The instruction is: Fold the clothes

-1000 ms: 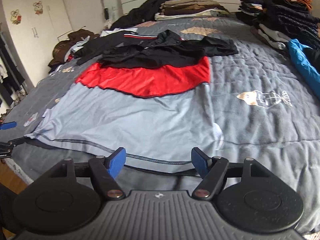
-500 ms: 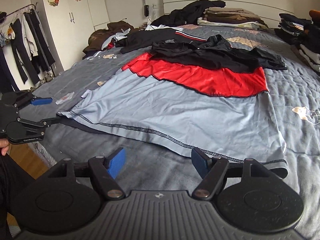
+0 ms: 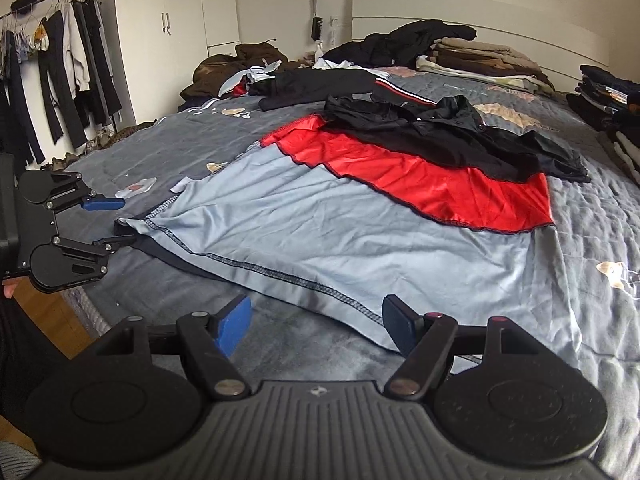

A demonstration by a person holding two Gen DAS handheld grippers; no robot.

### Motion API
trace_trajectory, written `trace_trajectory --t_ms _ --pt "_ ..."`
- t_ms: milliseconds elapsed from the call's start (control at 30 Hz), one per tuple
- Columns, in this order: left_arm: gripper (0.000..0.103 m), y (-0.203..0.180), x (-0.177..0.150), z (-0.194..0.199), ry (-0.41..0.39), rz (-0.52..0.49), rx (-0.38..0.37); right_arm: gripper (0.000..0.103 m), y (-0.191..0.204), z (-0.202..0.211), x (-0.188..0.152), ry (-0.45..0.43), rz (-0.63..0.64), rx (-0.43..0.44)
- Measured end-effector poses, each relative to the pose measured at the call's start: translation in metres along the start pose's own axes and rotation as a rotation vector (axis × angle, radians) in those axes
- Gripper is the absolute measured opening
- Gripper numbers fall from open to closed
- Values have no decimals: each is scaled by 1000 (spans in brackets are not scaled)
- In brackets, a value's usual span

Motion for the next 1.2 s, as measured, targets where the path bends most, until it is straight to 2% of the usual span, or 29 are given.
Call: trace_trajectory --t_ms 133,267,533,767,967,1200 --pt "42 2 1 -1 6 16 -2 72 -24 11 4 16 9 -40" --pt "42 4 1 -3 13 31 -5 72 -42 25 14 37 86 -87" --pt "42 5 1 -6 33 51 -21 72 -53 36 28 130 359 -183" --pt "42 8 0 -7 40 65 -31 72 -56 24 8 281 575 -311" --pt "42 10 0 -8 45 78 -39 72 -61 24 -10 231 679 -380" --pt "42 10 1 -8 50 81 -43 72 -68 11 -17 275 762 -406"
Point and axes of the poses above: each gripper's, at about its wrist camera, not at the fingertips, and z roughly against the way its jaws point, y to its left, x to its top, the point moved 1 cm from there along -z, roughly the way its jaws point, and after that the axes turned 4 degrees about -z, right-handed, at the moved point
